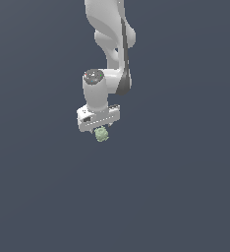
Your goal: Pick up the object and move it to a goal position.
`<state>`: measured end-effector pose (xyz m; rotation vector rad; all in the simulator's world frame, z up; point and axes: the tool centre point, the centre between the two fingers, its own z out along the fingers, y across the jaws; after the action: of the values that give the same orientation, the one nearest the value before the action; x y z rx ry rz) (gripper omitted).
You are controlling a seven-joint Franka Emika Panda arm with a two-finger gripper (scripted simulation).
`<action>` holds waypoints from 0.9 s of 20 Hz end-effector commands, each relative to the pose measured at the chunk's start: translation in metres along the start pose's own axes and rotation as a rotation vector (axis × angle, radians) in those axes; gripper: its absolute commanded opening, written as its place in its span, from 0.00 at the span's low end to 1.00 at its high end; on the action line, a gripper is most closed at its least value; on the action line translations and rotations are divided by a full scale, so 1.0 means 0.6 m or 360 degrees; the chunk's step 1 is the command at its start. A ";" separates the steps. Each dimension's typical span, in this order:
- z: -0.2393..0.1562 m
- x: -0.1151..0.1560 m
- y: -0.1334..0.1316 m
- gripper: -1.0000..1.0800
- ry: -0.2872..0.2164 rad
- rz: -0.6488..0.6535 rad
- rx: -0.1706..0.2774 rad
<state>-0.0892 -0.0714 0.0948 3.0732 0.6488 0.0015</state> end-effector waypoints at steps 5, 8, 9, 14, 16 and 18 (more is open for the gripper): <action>0.009 -0.012 -0.002 0.96 -0.0001 -0.0043 0.0001; 0.010 -0.011 -0.002 0.96 -0.0002 -0.0037 0.0001; 0.012 -0.011 -0.002 0.96 -0.0002 -0.0037 0.0001; 0.039 -0.012 -0.003 0.96 -0.0002 -0.0039 0.0002; 0.056 -0.013 -0.003 0.96 -0.0001 -0.0040 0.0002; 0.071 -0.013 -0.003 0.96 -0.0001 -0.0041 0.0002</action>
<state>-0.0968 -0.0729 0.0592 3.0655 0.6882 -0.0004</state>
